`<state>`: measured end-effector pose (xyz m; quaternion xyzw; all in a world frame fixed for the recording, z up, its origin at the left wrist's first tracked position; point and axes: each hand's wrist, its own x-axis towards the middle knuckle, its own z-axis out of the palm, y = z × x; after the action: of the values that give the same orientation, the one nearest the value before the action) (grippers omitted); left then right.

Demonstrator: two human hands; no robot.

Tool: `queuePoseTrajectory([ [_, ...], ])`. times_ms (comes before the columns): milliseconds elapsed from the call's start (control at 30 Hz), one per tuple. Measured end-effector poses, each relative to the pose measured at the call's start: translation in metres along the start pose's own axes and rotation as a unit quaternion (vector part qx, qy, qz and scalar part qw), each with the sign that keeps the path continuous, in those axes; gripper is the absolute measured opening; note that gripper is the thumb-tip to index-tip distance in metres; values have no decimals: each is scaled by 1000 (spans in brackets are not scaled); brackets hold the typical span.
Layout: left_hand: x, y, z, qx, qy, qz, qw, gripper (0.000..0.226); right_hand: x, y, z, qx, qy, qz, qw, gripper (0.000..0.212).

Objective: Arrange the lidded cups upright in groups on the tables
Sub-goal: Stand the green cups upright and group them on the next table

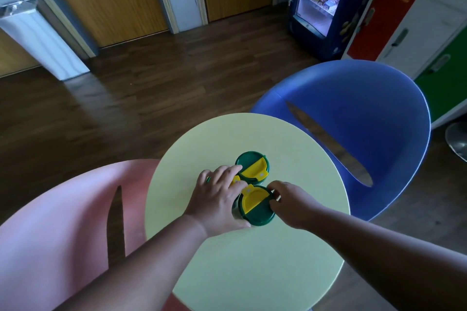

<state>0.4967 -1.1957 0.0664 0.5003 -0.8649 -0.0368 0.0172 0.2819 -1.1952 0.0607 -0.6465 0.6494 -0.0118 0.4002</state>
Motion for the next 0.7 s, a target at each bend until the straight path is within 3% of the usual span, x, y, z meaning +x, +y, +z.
queuePoseTrajectory([
  [233, 2, 5, 3, -5, -29, 6, 1000, 87, 9, 3, -10, 1, -28, -25, 999, 38],
  [367, -1, 3, 7, -20, -23, 20, 999, 79, 12, 3, -10, 15, -22, -37, 999, 36],
  [700, -5, 18, 10, -32, -16, -41, 999, 87, 12, 6, -3, 50, -34, 26, 998, 30],
])
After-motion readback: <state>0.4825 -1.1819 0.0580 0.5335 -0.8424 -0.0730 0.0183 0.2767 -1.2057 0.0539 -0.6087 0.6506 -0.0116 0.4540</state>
